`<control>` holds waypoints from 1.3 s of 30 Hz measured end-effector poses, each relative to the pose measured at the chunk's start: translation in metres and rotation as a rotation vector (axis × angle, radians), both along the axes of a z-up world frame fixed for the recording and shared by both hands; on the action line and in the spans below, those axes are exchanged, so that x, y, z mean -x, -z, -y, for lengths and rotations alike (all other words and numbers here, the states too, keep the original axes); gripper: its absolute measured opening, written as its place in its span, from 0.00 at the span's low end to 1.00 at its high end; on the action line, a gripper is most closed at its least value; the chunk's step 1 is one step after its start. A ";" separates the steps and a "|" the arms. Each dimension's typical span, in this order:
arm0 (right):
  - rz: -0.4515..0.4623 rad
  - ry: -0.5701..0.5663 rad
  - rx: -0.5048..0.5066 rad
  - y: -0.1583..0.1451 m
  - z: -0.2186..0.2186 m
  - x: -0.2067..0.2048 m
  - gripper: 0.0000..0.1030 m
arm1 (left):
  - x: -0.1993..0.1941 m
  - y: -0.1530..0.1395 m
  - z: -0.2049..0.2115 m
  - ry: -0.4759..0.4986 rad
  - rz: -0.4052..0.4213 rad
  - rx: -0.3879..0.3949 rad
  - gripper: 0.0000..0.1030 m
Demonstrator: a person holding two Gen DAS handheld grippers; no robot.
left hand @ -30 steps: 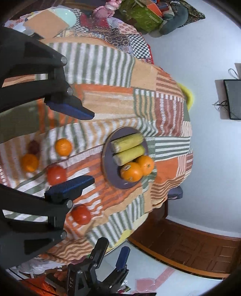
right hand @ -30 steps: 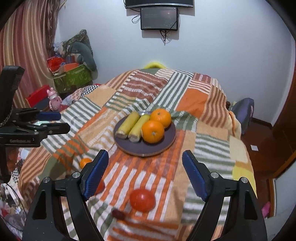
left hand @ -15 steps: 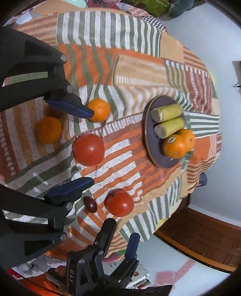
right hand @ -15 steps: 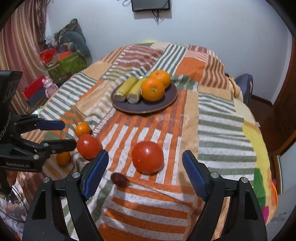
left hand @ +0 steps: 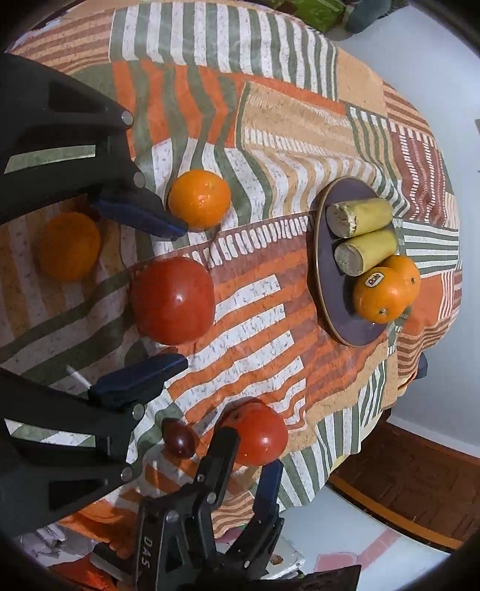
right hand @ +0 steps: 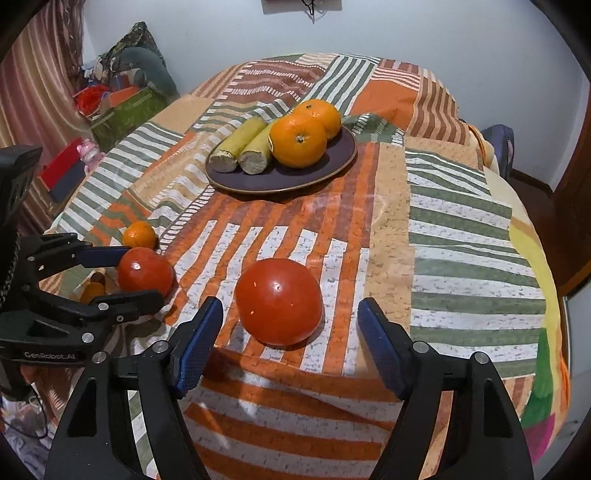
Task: Organize fruits
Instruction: 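Grasp a red tomato with the left tool while the right tool grasps another tomato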
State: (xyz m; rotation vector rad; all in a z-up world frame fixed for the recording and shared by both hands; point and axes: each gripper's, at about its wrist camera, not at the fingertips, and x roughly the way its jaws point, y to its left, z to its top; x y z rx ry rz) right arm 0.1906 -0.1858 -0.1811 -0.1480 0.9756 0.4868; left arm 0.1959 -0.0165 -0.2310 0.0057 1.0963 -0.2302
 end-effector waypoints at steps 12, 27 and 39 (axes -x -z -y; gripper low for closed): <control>-0.044 -0.026 -0.033 0.003 0.000 -0.006 0.46 | -0.003 0.000 -0.001 0.010 -0.019 0.035 0.45; 0.031 -0.034 -0.060 -0.028 -0.006 -0.021 0.45 | -0.021 -0.043 -0.007 -0.002 0.083 0.063 0.45; 0.049 -0.085 -0.034 -0.027 -0.034 -0.063 0.45 | -0.072 -0.046 -0.014 -0.009 0.090 0.083 0.45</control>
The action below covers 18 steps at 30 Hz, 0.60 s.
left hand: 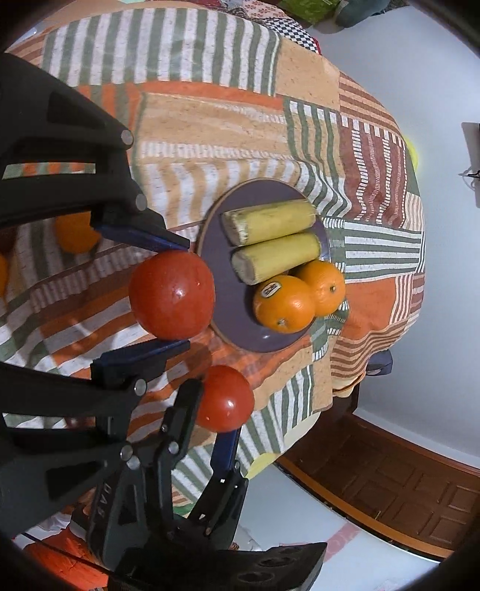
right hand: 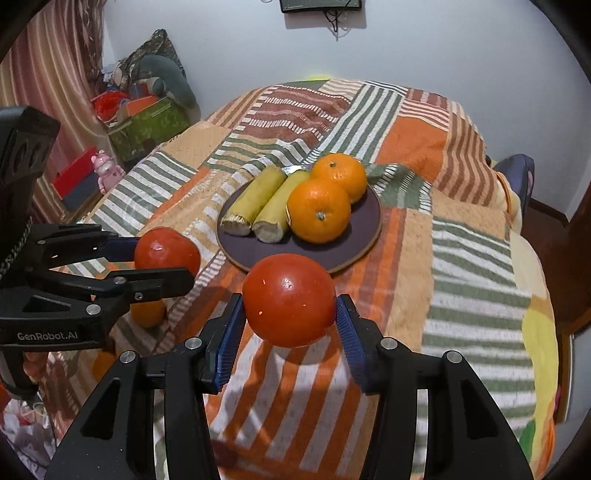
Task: Organize fruits
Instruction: 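Grasp a red tomato with the left tool while the right tool grasps another tomato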
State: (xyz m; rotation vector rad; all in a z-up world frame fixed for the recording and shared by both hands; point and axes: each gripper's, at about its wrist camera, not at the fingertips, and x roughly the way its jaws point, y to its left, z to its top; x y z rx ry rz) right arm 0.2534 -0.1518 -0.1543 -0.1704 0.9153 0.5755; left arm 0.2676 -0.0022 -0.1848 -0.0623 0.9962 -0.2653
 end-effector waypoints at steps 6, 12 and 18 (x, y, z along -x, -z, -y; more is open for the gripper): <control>-0.011 -0.021 0.021 0.010 -0.013 -0.022 0.45 | -0.022 0.010 -0.003 0.014 -0.016 -0.008 0.45; -0.060 -0.044 0.034 0.028 -0.023 -0.045 0.45 | -0.042 0.022 -0.012 0.011 -0.043 -0.003 0.45; -0.070 -0.065 0.030 0.033 -0.027 -0.055 0.45 | -0.057 0.032 -0.014 0.017 -0.073 0.002 0.45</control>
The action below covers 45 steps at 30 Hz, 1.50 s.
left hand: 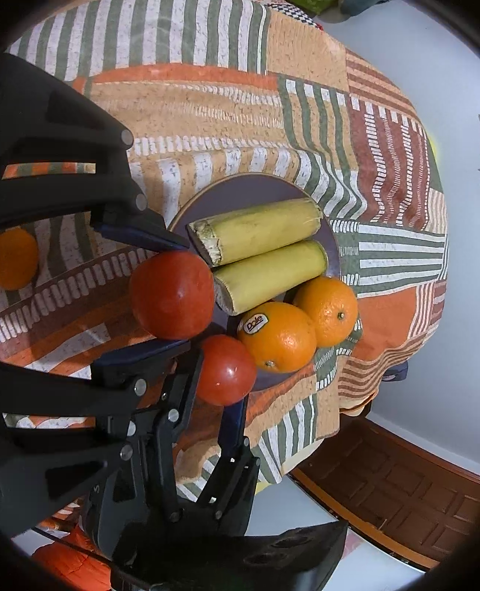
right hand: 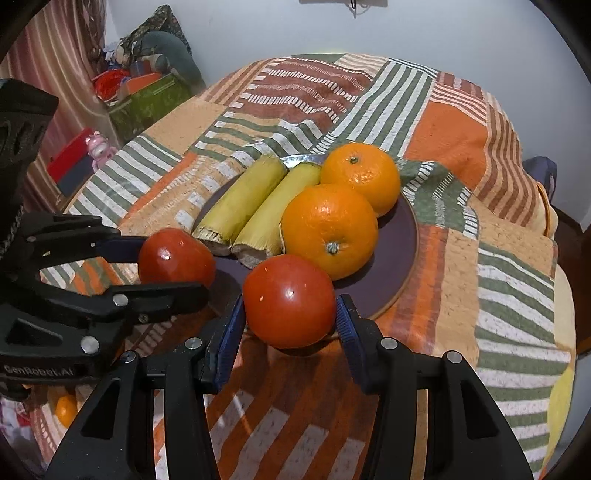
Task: Organize fruits
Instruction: 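Grasp a red tomato with the left tool while the right tool grasps another tomato, then set both tomatoes on the plate and open both tools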
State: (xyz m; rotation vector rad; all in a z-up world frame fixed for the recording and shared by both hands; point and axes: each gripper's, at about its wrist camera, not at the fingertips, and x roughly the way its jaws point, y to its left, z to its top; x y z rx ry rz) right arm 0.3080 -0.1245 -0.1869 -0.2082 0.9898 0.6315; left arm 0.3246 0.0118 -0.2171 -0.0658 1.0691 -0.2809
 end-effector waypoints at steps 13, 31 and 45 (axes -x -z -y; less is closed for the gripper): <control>-0.003 0.006 -0.032 -0.001 0.004 -0.008 0.45 | -0.016 0.008 0.000 -0.035 -0.009 -0.014 0.44; 0.079 0.039 -0.001 -0.039 0.016 0.023 0.53 | 0.027 -0.039 0.003 -0.020 0.079 -0.038 0.47; 0.210 0.081 -0.056 -0.098 0.040 0.096 0.64 | 0.109 -0.086 -0.016 -0.073 0.174 -0.061 0.55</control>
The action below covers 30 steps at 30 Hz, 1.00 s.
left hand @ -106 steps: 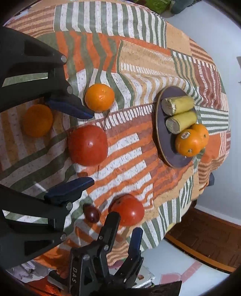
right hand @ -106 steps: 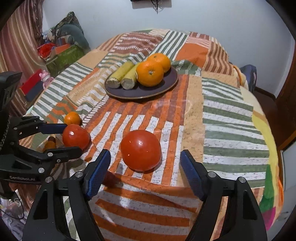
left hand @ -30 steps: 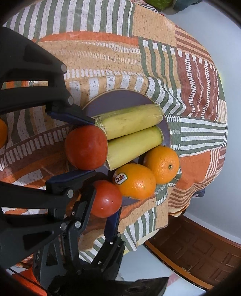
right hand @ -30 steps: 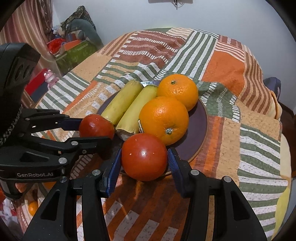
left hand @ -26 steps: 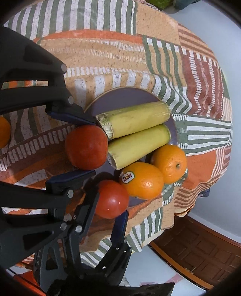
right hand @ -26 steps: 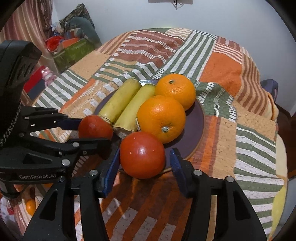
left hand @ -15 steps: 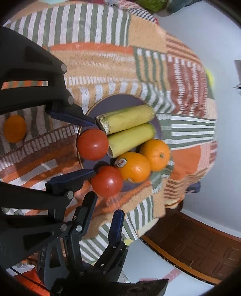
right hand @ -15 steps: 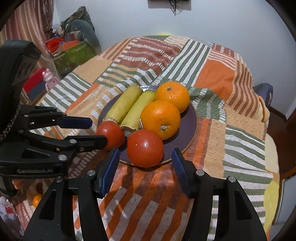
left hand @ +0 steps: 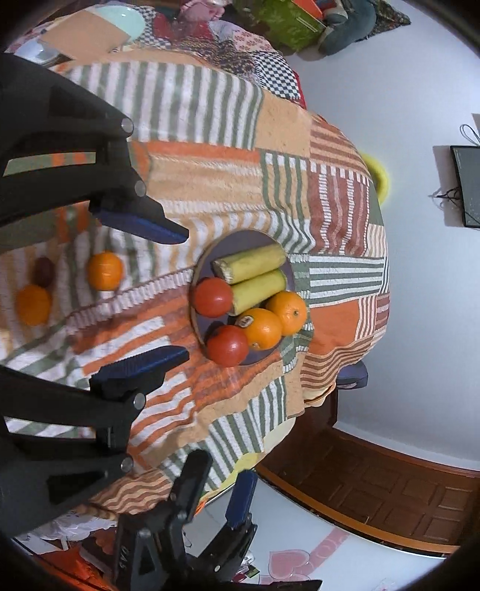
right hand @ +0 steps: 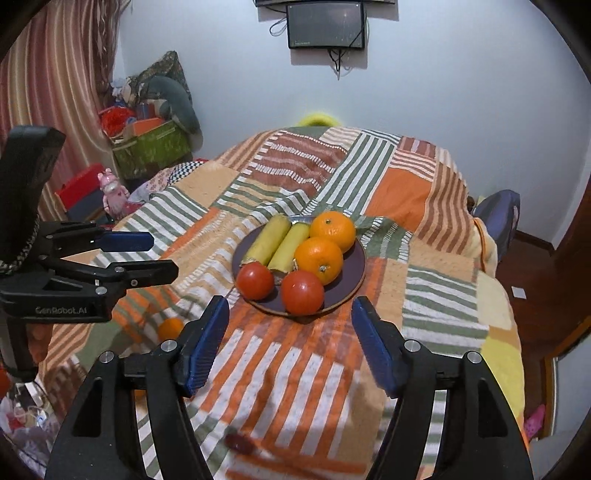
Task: Organize fruits
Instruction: 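Set both tomatoes on the plate and open both tools, then grasp an orange with the left tool while the right tool grasps a dark red plum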
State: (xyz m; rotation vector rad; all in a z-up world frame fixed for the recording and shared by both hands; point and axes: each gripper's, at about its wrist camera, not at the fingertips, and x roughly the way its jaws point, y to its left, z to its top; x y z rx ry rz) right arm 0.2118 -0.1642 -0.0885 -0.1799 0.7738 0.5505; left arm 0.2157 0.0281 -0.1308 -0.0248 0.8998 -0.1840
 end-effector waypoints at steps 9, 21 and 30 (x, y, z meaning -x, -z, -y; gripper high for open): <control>-0.026 0.000 0.026 0.016 0.008 0.037 0.64 | 0.044 0.018 -0.010 -0.014 -0.044 -0.016 0.55; -0.117 0.006 0.049 0.054 0.012 0.061 0.57 | 0.073 0.061 -0.010 -0.013 -0.152 0.023 0.55; -0.197 -0.022 0.055 0.078 0.007 0.064 0.45 | 0.079 0.083 0.004 0.034 -0.190 0.036 0.54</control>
